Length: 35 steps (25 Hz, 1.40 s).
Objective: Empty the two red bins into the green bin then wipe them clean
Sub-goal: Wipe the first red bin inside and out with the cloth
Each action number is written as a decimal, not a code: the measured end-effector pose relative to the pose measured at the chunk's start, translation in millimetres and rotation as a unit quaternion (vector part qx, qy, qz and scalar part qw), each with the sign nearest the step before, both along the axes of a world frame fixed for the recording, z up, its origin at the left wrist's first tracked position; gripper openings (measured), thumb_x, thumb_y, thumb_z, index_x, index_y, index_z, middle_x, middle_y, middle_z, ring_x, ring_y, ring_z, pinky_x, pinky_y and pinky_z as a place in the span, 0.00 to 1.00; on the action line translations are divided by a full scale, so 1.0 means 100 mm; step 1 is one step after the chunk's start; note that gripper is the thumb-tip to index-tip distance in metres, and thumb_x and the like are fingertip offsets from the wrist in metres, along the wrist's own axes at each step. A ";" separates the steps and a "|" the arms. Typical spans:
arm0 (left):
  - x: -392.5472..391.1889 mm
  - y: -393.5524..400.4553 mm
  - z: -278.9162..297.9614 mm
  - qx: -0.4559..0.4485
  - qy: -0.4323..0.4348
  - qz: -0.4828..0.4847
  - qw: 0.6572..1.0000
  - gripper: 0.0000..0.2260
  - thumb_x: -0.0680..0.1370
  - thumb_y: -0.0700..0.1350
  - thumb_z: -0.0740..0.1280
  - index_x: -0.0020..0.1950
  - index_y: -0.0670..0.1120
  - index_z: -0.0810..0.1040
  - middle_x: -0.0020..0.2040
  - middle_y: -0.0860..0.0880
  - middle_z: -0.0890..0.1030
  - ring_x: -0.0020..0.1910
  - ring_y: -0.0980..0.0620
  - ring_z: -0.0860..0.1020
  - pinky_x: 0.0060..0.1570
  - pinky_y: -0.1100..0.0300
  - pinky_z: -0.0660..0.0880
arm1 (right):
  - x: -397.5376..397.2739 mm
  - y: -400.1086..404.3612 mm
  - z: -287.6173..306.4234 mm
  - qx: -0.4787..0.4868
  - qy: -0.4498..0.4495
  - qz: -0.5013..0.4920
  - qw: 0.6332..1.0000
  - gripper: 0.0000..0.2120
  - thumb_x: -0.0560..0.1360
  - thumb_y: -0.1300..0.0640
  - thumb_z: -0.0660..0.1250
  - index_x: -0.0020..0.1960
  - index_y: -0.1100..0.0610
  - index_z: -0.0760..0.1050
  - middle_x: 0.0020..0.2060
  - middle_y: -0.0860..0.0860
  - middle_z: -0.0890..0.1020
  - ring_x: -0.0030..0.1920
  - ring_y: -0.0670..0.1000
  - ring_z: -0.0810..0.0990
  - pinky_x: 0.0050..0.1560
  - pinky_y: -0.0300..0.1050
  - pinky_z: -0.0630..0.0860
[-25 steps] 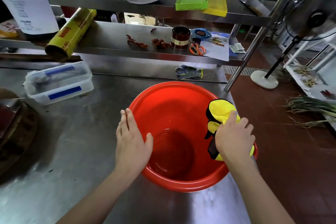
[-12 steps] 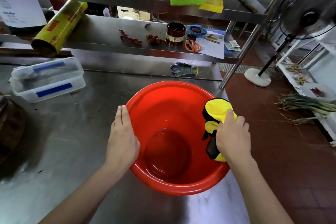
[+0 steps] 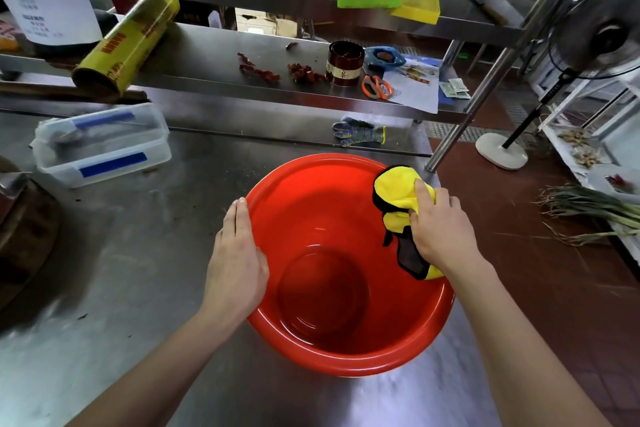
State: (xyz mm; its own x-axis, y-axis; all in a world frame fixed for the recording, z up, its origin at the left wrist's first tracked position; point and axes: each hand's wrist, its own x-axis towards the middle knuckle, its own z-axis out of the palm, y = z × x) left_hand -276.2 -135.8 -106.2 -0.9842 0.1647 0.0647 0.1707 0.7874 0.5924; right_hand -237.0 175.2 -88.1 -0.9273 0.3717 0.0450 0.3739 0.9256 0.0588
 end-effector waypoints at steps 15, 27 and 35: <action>0.01 0.01 0.04 -0.004 -0.016 -0.001 1.000 0.34 0.80 0.34 0.63 0.83 0.43 0.49 0.81 0.44 0.57 0.76 0.42 0.64 0.74 0.49 0.65 | -0.55 0.11 0.05 0.002 -0.009 0.115 0.993 0.27 0.84 0.48 0.56 0.81 0.51 0.54 0.67 0.57 0.71 0.64 0.61 0.72 0.59 0.59 0.73; 0.00 0.01 0.03 -0.011 -0.012 0.002 1.000 0.35 0.82 0.36 0.61 0.83 0.45 0.46 0.82 0.46 0.53 0.78 0.46 0.60 0.75 0.54 0.61 | -1.18 -0.20 0.06 0.034 -0.026 0.232 0.972 0.26 0.84 0.47 0.54 0.81 0.50 0.55 0.72 0.57 0.68 0.70 0.61 0.68 0.64 0.58 0.66; 0.00 -0.03 0.02 -0.004 -0.009 0.006 1.000 0.34 0.82 0.36 0.61 0.83 0.45 0.47 0.82 0.47 0.54 0.77 0.46 0.62 0.74 0.54 0.64 | -1.42 -0.54 0.06 0.048 -0.013 0.311 0.949 0.25 0.84 0.47 0.55 0.80 0.49 0.57 0.73 0.55 0.68 0.72 0.60 0.67 0.68 0.59 0.64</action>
State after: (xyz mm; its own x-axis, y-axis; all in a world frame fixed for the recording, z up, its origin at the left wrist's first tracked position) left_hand -276.5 -139.0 -103.9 -0.9870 0.1537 0.0462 0.1512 0.7941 0.5887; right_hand -378.8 120.9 -81.8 -0.9671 -0.2530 0.0256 -0.2460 0.9565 0.1566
